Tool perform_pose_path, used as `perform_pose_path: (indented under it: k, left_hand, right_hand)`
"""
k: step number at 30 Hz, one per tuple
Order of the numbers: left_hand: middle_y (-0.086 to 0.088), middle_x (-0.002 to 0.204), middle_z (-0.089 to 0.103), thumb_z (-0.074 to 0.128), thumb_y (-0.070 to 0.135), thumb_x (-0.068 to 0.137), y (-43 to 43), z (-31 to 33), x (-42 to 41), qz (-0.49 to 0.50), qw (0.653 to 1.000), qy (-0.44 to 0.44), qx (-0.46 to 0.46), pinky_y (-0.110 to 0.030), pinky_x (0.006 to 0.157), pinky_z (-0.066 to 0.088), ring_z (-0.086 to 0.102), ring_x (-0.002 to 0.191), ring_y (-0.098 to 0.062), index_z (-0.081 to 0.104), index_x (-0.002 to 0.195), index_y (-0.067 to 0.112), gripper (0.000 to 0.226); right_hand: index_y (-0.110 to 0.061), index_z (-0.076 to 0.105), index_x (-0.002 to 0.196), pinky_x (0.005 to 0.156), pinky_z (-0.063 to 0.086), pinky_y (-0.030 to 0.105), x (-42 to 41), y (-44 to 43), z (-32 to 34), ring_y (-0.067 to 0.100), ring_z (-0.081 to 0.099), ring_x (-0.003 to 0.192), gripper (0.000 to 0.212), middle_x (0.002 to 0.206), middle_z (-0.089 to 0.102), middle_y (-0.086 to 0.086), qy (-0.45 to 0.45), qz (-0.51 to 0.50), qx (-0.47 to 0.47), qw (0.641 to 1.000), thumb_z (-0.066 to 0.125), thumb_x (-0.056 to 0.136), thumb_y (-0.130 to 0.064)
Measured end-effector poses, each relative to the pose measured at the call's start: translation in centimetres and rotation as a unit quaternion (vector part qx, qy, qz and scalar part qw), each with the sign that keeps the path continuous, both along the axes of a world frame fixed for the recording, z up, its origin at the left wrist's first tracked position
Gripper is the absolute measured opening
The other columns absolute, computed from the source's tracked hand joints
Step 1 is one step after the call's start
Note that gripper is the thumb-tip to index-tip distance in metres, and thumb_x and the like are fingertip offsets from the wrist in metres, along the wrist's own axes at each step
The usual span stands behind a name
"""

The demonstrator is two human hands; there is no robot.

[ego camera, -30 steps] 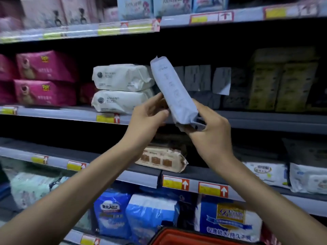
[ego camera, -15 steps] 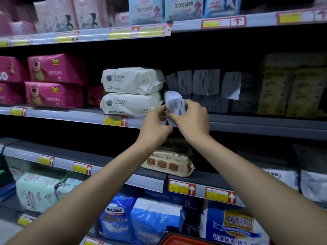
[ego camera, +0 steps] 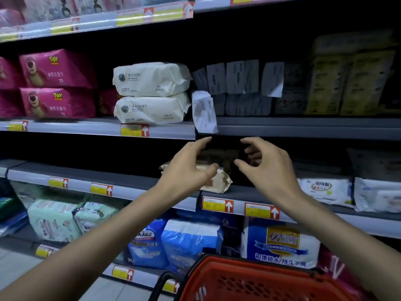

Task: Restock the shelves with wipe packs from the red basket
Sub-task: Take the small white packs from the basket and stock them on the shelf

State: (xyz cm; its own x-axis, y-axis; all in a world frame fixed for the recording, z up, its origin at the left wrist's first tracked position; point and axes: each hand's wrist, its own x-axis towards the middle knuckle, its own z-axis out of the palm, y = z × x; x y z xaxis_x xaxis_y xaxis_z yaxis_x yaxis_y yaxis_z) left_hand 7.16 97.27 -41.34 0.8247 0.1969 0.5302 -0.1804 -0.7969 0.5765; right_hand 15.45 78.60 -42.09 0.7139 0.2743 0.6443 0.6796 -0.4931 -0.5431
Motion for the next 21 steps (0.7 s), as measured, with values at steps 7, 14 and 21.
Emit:
perform_pose_path:
  k: [7, 14, 21]
  left_hand:
    - [0.011, 0.162, 0.035, 0.062, 0.055, 0.093, -3.0, -6.0, -0.5, 0.000, 0.979, 0.067, 0.191, -0.033, 0.108, 0.039, 0.036, 0.147, -0.011, 0.029, 0.161, 0.037, 0.078]
    - [-0.002, 0.172, 0.021, 0.041, 0.072, 0.088, -6.2, -15.3, 0.1, -0.045, 0.944, 0.138, 0.295, -0.051, 0.123, 0.030, 0.022, 0.157, -0.026, 0.018, 0.165, 0.037, 0.088]
    - [-0.008, 0.169, 0.028, 0.043, 0.071, 0.085, -8.8, -25.4, -0.8, -0.124, 0.892, 0.226, 0.372, -0.056, 0.122, 0.031, 0.029, 0.155, -0.033, 0.024, 0.164, 0.032, 0.089]
  right_hand:
    - [-0.035, 0.034, 0.157, 0.119, 0.034, 0.037, -1.6, -5.6, -5.2, 0.019, 0.033, 0.148, 0.085, 0.161, 0.034, -0.003, 0.044, 0.004, -0.222, 0.974, 0.073, 0.085, -0.056]
    - [-0.039, -0.002, 0.162, 0.127, -0.002, 0.044, -2.4, -11.1, -12.8, 0.028, -0.014, 0.157, 0.110, 0.171, -0.011, 0.009, 0.133, 0.003, -0.405, 0.905, 0.068, 0.083, -0.068]
    - [-0.032, 0.000, 0.162, 0.125, 0.012, 0.042, -4.5, -16.0, -21.9, 0.032, 0.003, 0.157, 0.106, 0.169, -0.002, 0.012, 0.202, 0.042, -0.501, 0.841, 0.067, 0.086, -0.061]
